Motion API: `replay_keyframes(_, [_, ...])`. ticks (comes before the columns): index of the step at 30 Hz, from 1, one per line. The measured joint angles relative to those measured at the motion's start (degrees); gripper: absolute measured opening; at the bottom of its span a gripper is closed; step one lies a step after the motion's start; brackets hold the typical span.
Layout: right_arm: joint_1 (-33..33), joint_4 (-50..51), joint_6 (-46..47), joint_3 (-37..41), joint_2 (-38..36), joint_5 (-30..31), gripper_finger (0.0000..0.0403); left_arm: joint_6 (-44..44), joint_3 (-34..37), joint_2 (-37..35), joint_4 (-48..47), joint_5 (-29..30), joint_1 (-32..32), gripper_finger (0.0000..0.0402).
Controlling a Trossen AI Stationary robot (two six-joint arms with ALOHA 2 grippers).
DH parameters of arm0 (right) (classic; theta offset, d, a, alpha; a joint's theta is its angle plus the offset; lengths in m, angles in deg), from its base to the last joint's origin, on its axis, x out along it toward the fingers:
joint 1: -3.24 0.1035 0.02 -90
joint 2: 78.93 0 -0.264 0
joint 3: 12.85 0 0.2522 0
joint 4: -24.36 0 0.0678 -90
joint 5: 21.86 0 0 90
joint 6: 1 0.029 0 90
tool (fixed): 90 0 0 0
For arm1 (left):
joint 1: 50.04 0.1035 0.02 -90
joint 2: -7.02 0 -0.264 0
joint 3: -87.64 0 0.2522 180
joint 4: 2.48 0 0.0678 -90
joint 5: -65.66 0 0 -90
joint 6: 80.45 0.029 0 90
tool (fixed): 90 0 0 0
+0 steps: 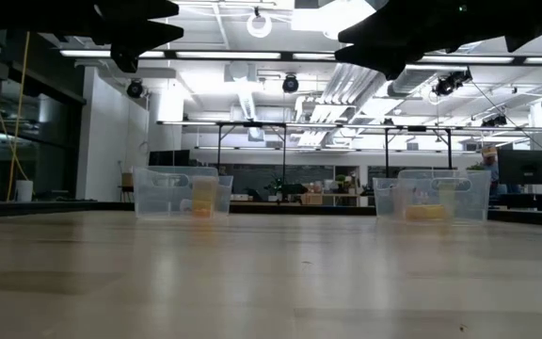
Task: Pick and place medicine bottles into bin by pill shape (circle, oval)
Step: Return to Home Position
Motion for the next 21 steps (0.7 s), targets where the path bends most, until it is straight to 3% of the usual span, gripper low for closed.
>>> replay_keyframes(9, [0.0, 0.0, 0.0, 0.02, 0.0, -0.02, 0.0216, -0.02, -0.02, -1.1, -3.99, -0.03, 0.02, 0.0196])
replay_keyframes(16, [0.0, 0.94, 0.42, 0.04, 0.0, -0.24, 0.0216, 1.57, -0.09, -15.74, -18.31, 0.32, 2.15, 0.0188])
replay_keyframes(21, [-0.02, 0.89, 1.5, 0.04, 0.0, -0.24, 0.0216, 0.02, 0.98, -27.29, -30.26, 0.81, 5.84, 0.0148])
